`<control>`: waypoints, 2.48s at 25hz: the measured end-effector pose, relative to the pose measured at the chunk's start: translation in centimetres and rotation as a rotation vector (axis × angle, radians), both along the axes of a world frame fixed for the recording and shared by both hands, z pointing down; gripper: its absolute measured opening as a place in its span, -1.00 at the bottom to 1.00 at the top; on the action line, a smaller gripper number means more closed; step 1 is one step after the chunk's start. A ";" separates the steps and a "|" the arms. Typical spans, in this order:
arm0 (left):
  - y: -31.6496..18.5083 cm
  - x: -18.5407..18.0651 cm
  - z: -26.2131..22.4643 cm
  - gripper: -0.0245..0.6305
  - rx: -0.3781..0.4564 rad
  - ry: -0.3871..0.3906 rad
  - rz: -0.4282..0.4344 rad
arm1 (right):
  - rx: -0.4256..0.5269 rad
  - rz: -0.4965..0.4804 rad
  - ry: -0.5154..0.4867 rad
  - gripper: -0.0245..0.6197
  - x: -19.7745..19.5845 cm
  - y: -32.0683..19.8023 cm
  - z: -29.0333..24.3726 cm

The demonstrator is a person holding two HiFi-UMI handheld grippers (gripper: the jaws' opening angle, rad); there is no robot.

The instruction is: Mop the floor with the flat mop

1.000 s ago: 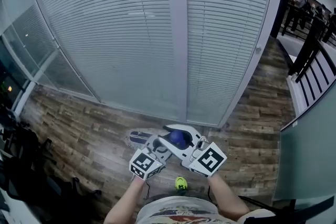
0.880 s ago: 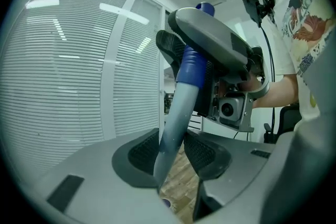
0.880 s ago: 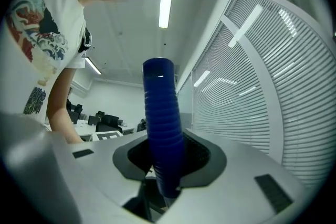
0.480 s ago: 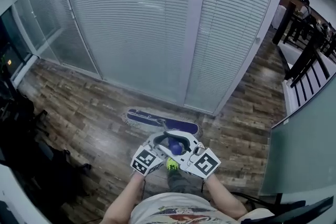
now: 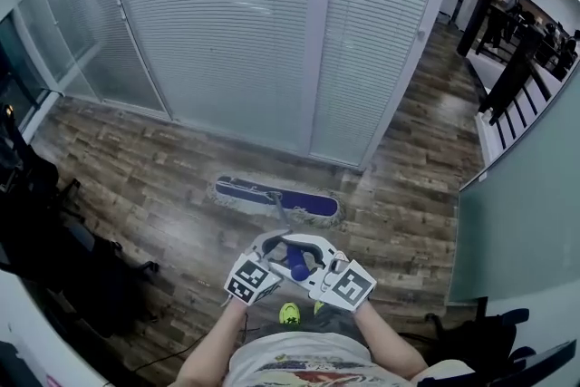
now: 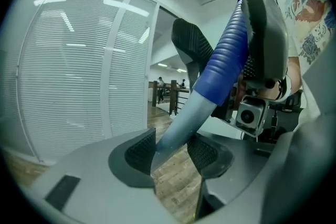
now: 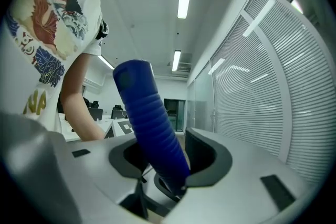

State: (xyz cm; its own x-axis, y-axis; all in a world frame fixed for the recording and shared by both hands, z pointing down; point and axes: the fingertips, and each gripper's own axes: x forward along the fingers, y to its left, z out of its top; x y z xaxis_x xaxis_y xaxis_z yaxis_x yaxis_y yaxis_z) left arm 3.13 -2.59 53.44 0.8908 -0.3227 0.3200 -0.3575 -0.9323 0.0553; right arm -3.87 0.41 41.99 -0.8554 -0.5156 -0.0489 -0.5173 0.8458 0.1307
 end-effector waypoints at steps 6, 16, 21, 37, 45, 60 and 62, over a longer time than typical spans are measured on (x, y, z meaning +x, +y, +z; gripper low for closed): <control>8.8 0.2 0.3 -0.43 -0.027 -0.058 -0.011 | -0.026 -0.048 0.067 -0.39 0.4 9.1 0.9; 26.5 2.2 1.1 -0.41 -0.054 -0.077 -0.059 | -0.009 -0.088 -0.085 -0.36 2.5 27.1 -0.2; 35.5 3.3 2.3 -0.40 -0.062 -0.084 -0.088 | -0.032 -0.137 -0.010 -0.34 3.8 36.4 1.7; 42.3 2.4 3.6 -0.40 -0.016 -0.060 -0.071 | -0.077 -0.268 0.090 -0.26 2.5 43.6 5.5; 33.7 0.4 4.6 -0.40 -0.009 -0.030 -0.116 | -0.109 -0.314 0.105 -0.22 0.5 35.4 6.9; 7.5 -6.4 4.3 -0.39 -0.016 0.014 -0.101 | -0.059 -0.280 -0.023 -0.19 -7.2 8.9 4.5; 5.0 -6.7 4.5 -0.39 -0.019 0.023 -0.109 | -0.082 -0.283 0.051 -0.19 -7.3 6.5 6.0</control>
State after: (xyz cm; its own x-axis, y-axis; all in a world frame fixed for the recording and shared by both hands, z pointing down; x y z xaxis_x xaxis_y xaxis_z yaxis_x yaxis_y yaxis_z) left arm -3.58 2.42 57.98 0.8582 -0.4119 0.3063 -0.4548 -0.8868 0.0817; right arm -11.20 6.95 47.97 -0.9661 -0.2562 0.0302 -0.2534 0.9644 0.0758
